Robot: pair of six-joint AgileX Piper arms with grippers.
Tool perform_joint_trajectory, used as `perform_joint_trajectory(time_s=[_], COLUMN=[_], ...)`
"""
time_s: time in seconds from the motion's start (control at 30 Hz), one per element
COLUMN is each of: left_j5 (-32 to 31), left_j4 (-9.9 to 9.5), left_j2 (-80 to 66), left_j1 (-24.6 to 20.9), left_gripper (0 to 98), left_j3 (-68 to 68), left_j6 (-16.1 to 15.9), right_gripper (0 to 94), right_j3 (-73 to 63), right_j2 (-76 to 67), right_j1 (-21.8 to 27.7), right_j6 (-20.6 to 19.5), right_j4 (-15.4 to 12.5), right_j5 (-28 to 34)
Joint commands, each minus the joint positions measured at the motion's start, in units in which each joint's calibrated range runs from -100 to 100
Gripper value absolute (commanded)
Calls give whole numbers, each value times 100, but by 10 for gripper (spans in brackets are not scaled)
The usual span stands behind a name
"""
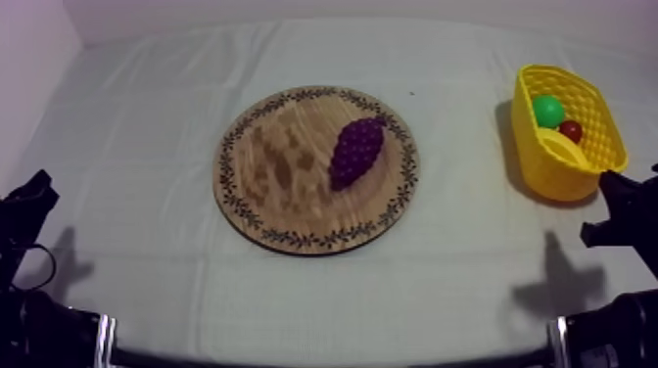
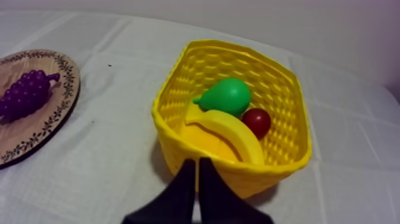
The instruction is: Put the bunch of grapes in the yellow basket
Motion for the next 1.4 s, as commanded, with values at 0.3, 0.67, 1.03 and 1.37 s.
perform_joint_trajectory(time_s=[0.3,0.67,1.03,1.37], left_j5=[3,3,3,3], left_j4=[1,1,1,1], left_j2=[3,3,3,3], left_j1=[-1,-1,-1,-1], left_gripper=[0,0,0,0], left_j3=[4,4,4,4], left_j6=[0,0,0,0], right_gripper=[5,4,4,4], right_j3=[4,4,-328,-2082], right_j2=[-7,-7,209,1703], right_j1=[49,-51,-1140,-1911], right_j6=[-157,-796,-516,-1127], right_j4=[21,21,361,732], right_j5=[16,16,404,1136])
